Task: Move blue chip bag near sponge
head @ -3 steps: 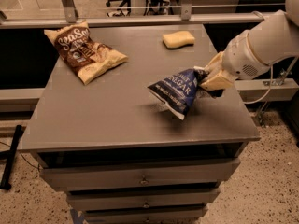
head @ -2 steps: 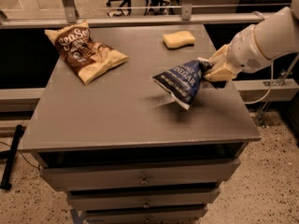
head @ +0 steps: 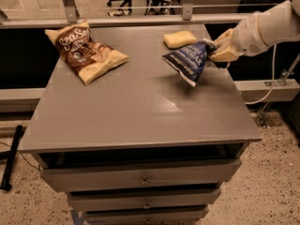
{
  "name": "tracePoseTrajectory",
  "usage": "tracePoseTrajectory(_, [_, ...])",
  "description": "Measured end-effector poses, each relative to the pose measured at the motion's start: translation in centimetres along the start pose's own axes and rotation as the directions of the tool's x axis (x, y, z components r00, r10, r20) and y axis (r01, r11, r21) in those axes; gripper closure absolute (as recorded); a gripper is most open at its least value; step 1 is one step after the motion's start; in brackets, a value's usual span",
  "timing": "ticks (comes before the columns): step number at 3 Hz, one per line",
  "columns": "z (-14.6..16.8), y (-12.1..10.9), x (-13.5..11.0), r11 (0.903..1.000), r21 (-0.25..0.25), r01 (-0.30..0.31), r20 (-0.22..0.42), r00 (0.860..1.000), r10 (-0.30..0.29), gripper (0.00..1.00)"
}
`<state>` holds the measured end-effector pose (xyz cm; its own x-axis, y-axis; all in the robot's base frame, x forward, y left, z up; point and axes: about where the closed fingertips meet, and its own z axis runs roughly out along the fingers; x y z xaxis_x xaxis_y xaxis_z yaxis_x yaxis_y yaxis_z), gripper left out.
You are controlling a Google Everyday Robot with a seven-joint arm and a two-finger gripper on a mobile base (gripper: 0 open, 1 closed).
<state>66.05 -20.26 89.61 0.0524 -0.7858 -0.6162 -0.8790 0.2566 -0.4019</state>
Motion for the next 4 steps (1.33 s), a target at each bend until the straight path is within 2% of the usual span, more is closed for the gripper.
tracePoseTrajectory(1, [1.3,-3.7,0.3,0.9987,0.031,0.039,0.03,0.999,-0.04,1.0])
tracePoseTrajectory(2, [2.9,-6.4,0.3,0.9966,0.044,0.07,0.054,0.996,-0.073,1.0])
tracePoseTrajectory(3, [4.6,-7.9,0.6,0.9954,0.045,0.085,0.077,0.993,-0.088,1.0])
tracePoseTrajectory(4, [6.3,-8.3,1.3,0.9957,0.032,0.087,0.086,0.992,-0.09,0.82])
